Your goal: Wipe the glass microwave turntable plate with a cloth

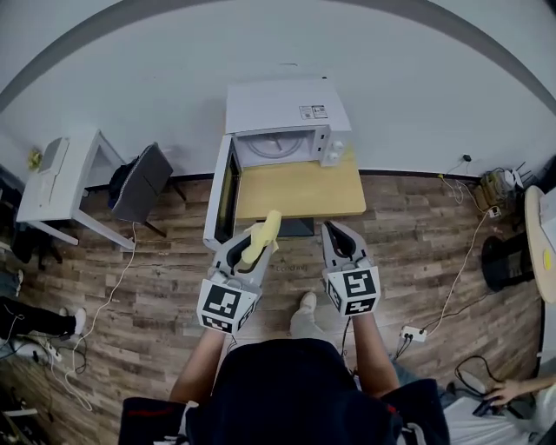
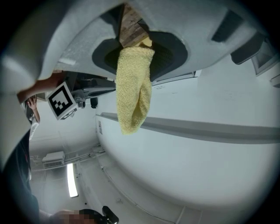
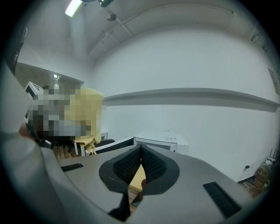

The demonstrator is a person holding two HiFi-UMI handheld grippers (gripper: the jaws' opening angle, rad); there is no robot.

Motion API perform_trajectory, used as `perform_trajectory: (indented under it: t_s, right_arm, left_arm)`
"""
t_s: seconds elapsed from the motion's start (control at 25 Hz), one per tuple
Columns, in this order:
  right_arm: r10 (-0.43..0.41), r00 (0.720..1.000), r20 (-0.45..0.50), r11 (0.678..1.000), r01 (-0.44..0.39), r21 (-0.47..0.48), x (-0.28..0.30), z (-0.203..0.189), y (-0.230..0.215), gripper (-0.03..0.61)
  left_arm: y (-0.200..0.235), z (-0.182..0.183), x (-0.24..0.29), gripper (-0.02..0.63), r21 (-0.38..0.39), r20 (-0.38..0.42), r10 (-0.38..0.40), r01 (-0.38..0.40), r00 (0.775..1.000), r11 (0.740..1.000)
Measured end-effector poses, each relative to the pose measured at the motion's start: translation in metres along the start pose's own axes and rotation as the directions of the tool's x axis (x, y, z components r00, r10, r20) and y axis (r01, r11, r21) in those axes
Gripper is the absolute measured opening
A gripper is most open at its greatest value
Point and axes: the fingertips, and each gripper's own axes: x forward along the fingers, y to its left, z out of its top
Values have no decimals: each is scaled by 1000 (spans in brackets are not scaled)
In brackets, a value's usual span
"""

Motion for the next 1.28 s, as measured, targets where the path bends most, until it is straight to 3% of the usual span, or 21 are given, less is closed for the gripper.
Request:
perform_trajectory:
  t_s: [0.28,0.56,0.84,1.28]
  right_arm:
    - [44,999,13,999,-45,26,43,6,-74,9]
    - [114,993,-8,993,-114,23,88,1,-122,9]
    - [181,983,-35,983,-181,19,118,-11,-142,9]
    - [205,977,-64,979,-205,5,145,-23,-140,9]
  left_arm:
    - [1,16,82,114,-9,-10,23,-24,1000,1000]
    - [13,18,141,114,-18,-30,97,-98,995,995]
    - [28,2,166,114,-22,-76,185,-188,980,982]
    - [51,-17,171,114,0,-110,218,-220,970,976]
